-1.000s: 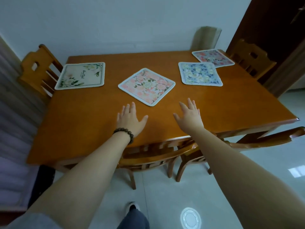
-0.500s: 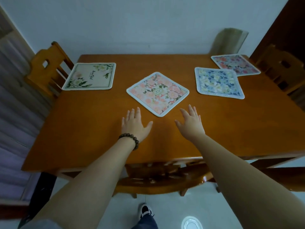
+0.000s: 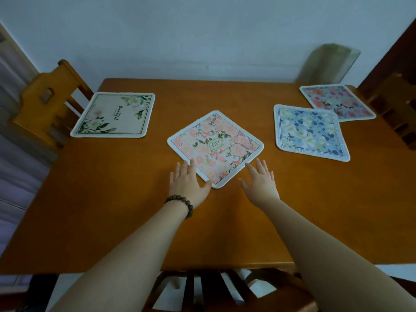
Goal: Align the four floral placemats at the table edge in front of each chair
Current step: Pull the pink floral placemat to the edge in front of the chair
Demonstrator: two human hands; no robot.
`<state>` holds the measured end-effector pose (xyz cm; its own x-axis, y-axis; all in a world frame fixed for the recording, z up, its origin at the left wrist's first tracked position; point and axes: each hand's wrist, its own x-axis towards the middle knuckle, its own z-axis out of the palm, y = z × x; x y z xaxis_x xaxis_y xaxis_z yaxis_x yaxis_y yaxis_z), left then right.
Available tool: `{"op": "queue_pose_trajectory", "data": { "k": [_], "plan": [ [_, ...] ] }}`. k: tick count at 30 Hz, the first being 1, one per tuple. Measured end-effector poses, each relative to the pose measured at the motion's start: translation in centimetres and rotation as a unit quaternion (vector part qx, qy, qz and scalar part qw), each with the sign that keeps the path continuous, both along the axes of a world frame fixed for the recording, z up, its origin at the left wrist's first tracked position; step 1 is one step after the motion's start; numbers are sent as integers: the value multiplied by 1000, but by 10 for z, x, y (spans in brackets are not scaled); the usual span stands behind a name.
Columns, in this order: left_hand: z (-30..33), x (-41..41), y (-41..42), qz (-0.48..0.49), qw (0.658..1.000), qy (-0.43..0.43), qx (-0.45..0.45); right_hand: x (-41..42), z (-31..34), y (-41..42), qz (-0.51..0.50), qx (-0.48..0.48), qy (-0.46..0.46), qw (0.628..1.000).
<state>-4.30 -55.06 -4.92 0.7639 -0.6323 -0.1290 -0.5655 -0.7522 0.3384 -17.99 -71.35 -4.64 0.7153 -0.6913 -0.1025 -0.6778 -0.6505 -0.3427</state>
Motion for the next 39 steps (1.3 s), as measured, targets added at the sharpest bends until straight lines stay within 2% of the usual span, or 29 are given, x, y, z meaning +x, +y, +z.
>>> {"op": "queue_pose_trajectory", "data": {
  "k": [11, 16, 19, 26, 32, 39],
  "plan": [
    [-61, -2, -77, 61, 994, 58, 74, 61, -60, -123, 85, -17, 79, 993],
    [-90, -1, -95, 105, 986, 79, 101, 102, -80, -173, 82, -2, 97, 992],
    [-98, -4, -94, 106, 986, 56, 116, 114, -86, -187, 74, 33, 107, 991],
    [-101, 10, -80, 104, 991, 51, 68, 116, -90, -181, 81, 58, 98, 990],
    [-86, 36, -58, 108, 988, 99, 41, 98, -91, -140, 78, 65, 111, 989],
    [-75, 62, -19, 68, 985, 155, 29, 80, -92, -78, 15, 74, 116, 990]
  ]
}}
